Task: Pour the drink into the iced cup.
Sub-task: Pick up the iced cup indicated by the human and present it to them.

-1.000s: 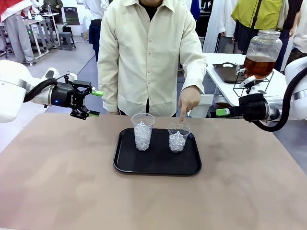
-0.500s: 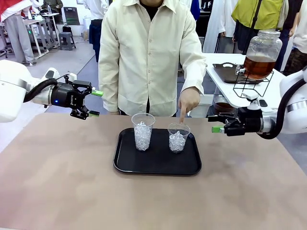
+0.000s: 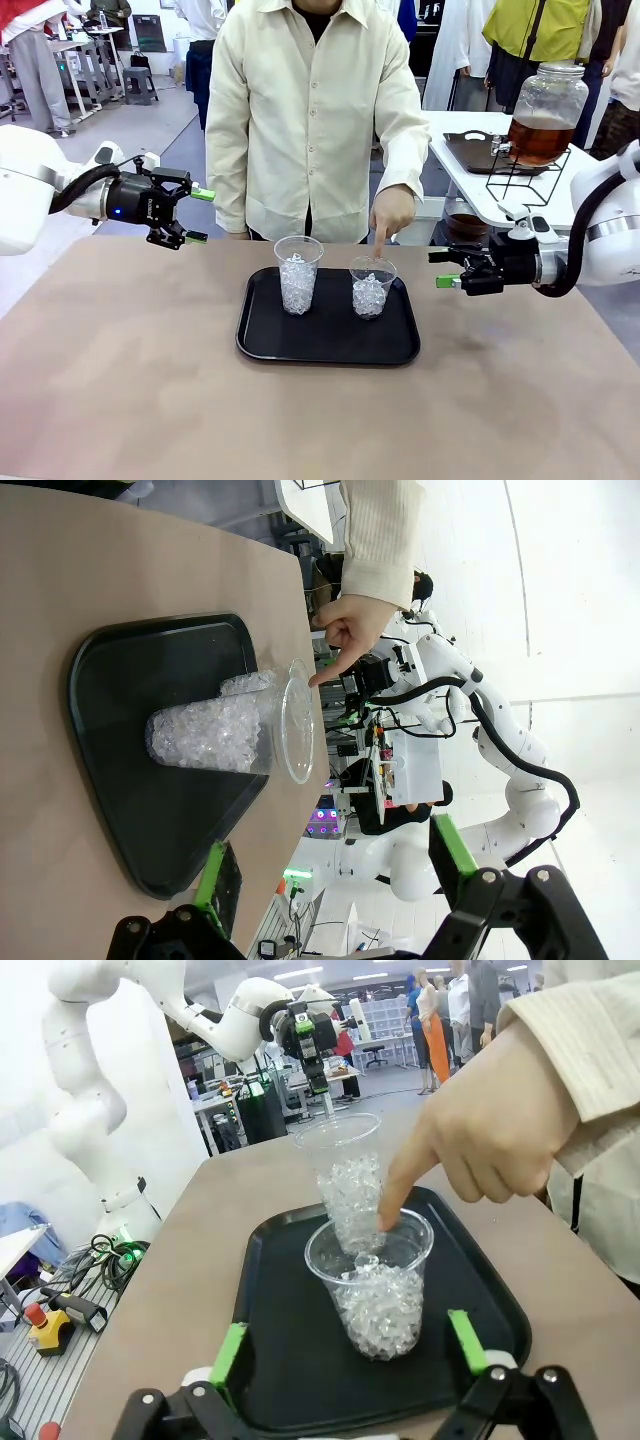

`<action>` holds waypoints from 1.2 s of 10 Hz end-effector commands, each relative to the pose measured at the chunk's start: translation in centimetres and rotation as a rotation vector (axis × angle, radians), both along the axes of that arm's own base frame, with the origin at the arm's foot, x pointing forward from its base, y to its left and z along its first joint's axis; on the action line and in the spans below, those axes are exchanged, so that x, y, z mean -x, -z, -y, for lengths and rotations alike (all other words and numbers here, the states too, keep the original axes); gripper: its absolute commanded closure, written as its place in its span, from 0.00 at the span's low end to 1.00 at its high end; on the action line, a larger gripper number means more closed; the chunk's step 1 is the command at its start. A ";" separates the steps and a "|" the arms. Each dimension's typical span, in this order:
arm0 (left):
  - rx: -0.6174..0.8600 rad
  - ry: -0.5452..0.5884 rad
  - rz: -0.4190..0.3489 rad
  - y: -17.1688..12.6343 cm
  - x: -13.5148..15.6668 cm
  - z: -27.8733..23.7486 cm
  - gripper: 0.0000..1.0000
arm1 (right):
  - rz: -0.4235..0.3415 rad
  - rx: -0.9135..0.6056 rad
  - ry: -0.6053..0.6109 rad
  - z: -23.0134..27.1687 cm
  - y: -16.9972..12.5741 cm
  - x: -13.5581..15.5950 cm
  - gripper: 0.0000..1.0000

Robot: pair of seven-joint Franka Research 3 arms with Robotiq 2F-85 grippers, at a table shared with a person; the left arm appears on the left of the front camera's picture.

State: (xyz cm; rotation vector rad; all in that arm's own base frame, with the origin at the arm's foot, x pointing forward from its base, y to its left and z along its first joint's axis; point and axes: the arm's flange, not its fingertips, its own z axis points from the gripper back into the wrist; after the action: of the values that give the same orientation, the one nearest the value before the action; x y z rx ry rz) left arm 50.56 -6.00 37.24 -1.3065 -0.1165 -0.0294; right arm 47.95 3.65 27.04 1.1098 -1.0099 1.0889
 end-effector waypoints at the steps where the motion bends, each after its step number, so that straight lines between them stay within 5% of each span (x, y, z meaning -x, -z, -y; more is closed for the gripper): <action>1: -0.006 0.001 0.003 0.0 0.0 0.0 0.00 | 0.006 -0.006 -0.002 0.0 -0.4 0.0 0.00; 4: -0.006 0.001 0.003 0.0 0.0 0.0 0.00 | 0.101 -0.012 -0.014 -1.2 1.4 -1.2 0.00; 12: -0.006 0.001 0.003 0.0 0.0 0.0 0.00 | 0.106 -0.073 -0.033 -5.1 5.6 -2.2 0.00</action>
State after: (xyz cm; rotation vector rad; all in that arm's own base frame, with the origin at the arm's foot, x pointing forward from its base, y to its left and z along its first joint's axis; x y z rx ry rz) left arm 50.55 -6.00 37.22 -1.3064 -0.1162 -0.0291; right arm 49.51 7.79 22.02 1.1550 -1.0746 1.1438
